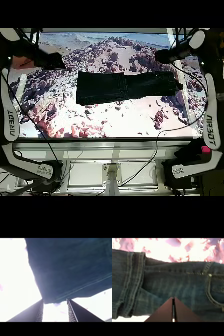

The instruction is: Fold the clothes and pants, and hang the long-sleeved shirts on hangers.

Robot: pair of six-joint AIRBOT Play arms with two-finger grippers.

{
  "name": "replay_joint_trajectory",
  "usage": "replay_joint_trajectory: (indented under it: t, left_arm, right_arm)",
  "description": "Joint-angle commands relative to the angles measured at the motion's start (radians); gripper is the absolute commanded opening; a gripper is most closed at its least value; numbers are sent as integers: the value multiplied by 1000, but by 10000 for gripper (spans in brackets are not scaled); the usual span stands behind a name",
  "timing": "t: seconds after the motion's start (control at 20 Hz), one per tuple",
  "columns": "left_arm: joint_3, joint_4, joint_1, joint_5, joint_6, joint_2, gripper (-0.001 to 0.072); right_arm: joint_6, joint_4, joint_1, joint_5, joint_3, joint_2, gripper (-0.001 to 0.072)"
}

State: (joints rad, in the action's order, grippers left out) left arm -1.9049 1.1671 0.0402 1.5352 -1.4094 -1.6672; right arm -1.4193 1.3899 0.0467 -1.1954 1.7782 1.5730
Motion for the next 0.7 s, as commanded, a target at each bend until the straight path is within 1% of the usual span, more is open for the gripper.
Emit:
replay_joint_trajectory:
  t: [0.0,0.05,0.1,0.2,0.25,0.3,0.45,0.55,0.6,0.65]
  left_arm:
    - [163,27,25,-37,0,11,369]
    - [229,27,25,-100,0,11,370]
    - [286,12,25,-171,0,10,397]
    - [377,-60,25,-313,0,3,694]
    - [403,-95,24,-358,2,-11,710]
    - [409,-109,24,-377,3,-32,710]
    - [409,-153,24,-380,9,-114,709]
    - [409,-219,26,-371,123,-164,709]
    - [409,-258,25,-365,160,-184,709]
    - [409,-299,25,-366,173,-205,708]
  right_arm:
    - [24,3,-18,120,-236,-122,49]
    - [25,3,-28,149,-317,-159,49]
    - [27,3,-36,176,-384,-189,48]
    - [27,2,-52,228,-478,-228,49]
    - [26,2,-58,237,-495,-233,49]
    - [26,3,-60,238,-496,-233,49]
    - [26,-3,-59,282,-496,-234,49]
    - [27,-2,-59,288,-496,-234,49]
    - [27,-2,-59,287,-496,-234,49]
    - [27,-2,-59,288,-496,-234,49]
